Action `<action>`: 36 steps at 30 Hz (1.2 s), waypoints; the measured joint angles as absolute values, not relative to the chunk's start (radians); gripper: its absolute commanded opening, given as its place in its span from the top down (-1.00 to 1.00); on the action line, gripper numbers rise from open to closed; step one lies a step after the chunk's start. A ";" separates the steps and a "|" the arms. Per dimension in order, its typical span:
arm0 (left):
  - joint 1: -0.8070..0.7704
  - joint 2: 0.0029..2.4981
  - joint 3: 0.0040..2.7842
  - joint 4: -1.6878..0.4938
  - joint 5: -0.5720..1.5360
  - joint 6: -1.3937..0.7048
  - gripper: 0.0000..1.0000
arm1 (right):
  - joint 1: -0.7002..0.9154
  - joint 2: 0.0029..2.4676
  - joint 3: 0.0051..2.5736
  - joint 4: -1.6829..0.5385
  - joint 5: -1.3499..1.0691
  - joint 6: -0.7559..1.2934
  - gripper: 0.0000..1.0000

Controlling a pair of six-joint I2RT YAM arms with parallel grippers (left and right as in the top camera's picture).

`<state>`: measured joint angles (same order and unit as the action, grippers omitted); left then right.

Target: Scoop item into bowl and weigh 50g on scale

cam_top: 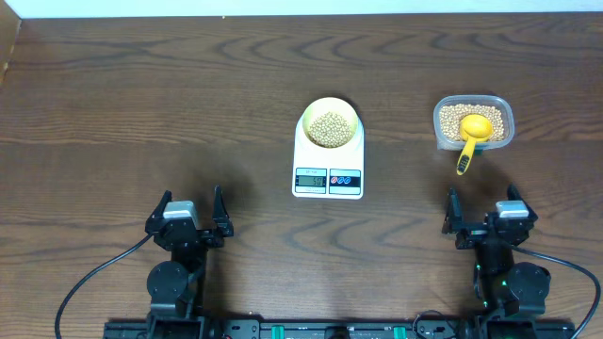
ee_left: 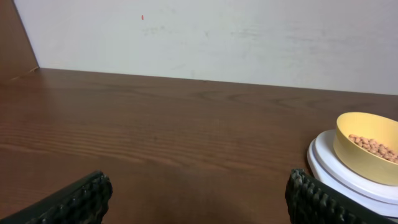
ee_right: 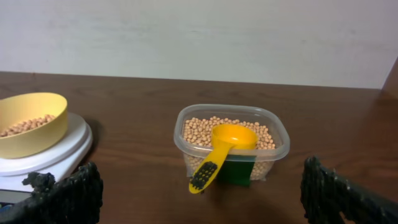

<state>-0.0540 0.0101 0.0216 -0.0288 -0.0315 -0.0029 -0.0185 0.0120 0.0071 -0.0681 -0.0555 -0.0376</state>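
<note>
A yellow bowl [cam_top: 329, 123] holding beans sits on the white scale [cam_top: 328, 174], whose display is lit. To its right a clear tub [cam_top: 474, 121] of beans holds the yellow scoop [cam_top: 471, 135], its handle hanging over the near rim. My right gripper [cam_top: 484, 218] stands open near the front edge, well short of the tub [ee_right: 231, 138] and scoop [ee_right: 219, 154], with nothing between its fingers. My left gripper [cam_top: 185, 215] is open at the front left, empty. The left wrist view shows the bowl [ee_left: 368, 146] at its right edge.
A pale wall runs along the table's far edge [ee_left: 186, 78]. Cables trail from both arm bases at the front. A box corner [cam_top: 8, 47] shows at the far left.
My right gripper has drawn slightly further back toward the front edge and turned a little left; the tub now sits lower and the scale shows more in its wrist view. The left arm is unchanged.
The right gripper stood open just behind the scoop's handle, the scoop resting in the tub. It was then farther back, and now sits at the front edge by its base. The bowl of beans stayed on the scale and the left arm never moved.
</note>
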 measured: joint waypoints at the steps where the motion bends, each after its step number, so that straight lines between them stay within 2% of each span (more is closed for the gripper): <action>1: -0.054 0.010 0.022 -0.029 -0.031 -0.003 -0.82 | -0.019 0.012 0.007 -0.068 -0.056 -0.050 -0.99; 6: -0.054 0.010 0.022 -0.029 -0.031 -0.003 -0.82 | -0.019 0.012 0.007 -0.068 -0.055 -0.099 -0.99; 36: -0.054 0.010 0.022 -0.029 -0.031 -0.003 -0.82 | -0.019 0.012 0.007 -0.069 -0.045 -0.099 -0.98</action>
